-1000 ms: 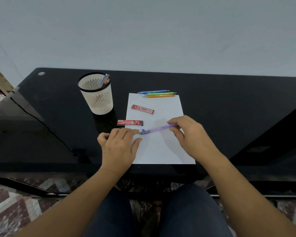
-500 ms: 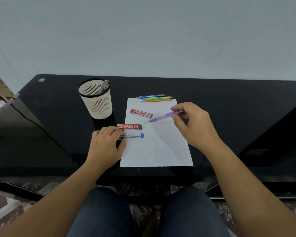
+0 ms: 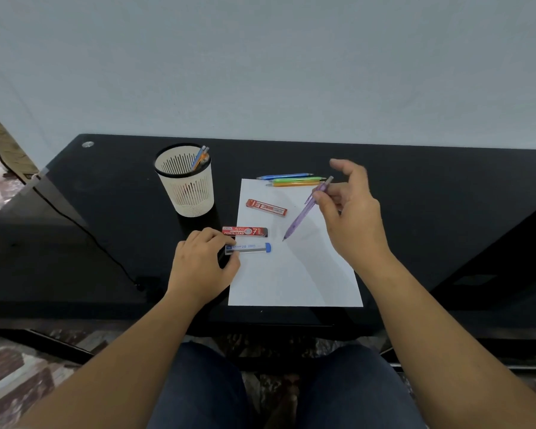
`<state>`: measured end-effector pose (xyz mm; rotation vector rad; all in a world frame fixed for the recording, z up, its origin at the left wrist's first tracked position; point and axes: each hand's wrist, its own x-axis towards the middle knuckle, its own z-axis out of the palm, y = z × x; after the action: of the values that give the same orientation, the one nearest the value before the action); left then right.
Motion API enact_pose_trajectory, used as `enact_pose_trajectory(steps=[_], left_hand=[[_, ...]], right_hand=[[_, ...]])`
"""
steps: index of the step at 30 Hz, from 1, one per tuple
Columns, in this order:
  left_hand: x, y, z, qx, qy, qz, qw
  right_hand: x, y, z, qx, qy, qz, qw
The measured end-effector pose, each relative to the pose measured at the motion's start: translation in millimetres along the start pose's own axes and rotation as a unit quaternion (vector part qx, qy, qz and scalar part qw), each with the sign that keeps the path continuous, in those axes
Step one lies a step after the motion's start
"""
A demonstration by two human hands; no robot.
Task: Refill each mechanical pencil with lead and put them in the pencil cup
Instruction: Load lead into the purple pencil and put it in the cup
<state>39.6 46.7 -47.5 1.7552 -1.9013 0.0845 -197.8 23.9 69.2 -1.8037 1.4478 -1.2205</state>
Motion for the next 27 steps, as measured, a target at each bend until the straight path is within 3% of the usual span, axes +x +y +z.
enact_pose_trajectory(steps=[27], left_hand=[[0.0,-1.3,1.3,-0.011,0.000,-0.003,1.000]], right_hand=[[17.3,-0.9,2.0,-0.055,-0.009,0.048,0.997]])
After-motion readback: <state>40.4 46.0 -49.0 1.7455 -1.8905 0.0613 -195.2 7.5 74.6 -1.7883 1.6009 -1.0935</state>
